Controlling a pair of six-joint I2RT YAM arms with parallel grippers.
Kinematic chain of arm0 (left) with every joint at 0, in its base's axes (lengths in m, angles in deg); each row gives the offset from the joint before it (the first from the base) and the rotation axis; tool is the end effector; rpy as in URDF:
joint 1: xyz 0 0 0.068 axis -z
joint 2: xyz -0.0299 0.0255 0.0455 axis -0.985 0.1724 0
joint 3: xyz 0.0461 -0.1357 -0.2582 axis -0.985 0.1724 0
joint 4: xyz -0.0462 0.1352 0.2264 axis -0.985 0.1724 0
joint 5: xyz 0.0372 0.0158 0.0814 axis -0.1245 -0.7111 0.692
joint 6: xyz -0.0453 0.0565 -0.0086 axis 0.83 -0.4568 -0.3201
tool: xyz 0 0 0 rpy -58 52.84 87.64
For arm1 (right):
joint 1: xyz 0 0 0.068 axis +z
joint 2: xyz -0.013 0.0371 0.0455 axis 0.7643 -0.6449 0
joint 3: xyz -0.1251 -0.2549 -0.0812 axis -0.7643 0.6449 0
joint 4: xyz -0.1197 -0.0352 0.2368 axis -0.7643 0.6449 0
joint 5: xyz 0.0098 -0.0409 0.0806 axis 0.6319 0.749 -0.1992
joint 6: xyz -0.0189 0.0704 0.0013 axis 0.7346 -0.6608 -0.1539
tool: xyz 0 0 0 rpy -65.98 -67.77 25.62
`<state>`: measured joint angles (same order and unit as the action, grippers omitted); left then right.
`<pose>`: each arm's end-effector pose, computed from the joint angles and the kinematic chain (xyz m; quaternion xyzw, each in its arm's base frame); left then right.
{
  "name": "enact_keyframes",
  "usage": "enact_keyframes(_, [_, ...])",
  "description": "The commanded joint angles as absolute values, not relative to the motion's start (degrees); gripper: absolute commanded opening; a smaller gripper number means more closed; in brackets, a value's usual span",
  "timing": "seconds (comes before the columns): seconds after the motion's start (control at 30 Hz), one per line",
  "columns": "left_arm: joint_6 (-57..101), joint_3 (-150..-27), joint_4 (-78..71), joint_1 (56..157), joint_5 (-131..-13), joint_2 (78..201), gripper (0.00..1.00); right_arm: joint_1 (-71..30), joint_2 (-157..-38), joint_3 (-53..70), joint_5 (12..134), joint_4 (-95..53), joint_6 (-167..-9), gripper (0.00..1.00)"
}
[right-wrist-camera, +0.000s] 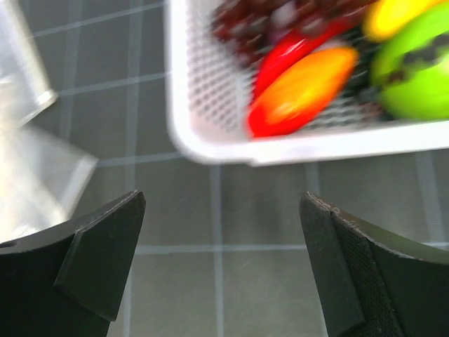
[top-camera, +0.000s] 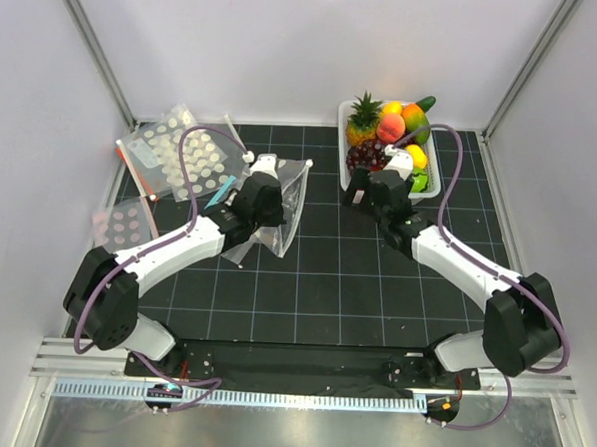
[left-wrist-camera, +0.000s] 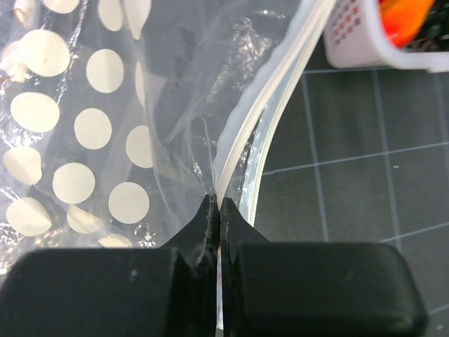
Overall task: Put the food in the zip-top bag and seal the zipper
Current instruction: Pick up the fake fruit from the bin.
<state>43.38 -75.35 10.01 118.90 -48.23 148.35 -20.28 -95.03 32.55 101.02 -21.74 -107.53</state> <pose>0.2833 -0.2073 0.2664 -0.0153 0.8879 -0.1631 0.4298 0.2979 0.1450 0.2730 0.0672 0.8433 0.1087 0.5220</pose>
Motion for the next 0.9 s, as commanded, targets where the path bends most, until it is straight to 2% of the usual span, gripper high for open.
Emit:
enact_keyframes(0.0, [44.53, -75.72, 4.54, 118.92, -51.1, 146.22, 0.0, -22.24, -98.85, 23.44, 116.07, -15.57, -104.81, 0.99])
enact_keyframes(0.2, [45.06, -76.42, 4.98, 118.92, -53.83, 147.09, 0.0, -30.32, -105.78, 17.27, 118.05, -12.75, -102.0, 0.99])
enact_keyframes(0.47, [45.68, -77.39, 5.69, 118.92, -57.0, 148.59, 0.0, -32.7, -117.84, 6.19, 126.83, -8.35, -96.73, 1.0])
enact_keyframes(0.67, [45.15, -77.04, 5.86, 118.92, -56.82, 147.62, 0.0, -35.25, -124.86, 1.09, 127.46, -5.72, -96.89, 0.99])
enact_keyframes(0.77, [44.8, -77.21, 6.21, 118.92, -56.38, 147.62, 0.0, -36.57, -127.16, 0.04, 125.96, -4.14, -98.73, 0.96])
enact_keyframes(0.87, [44.8, -77.3, 6.3, 118.92, -56.64, 147.62, 0.0, -39.03, -128.22, 0.12, 121.32, -2.21, -103.21, 0.9])
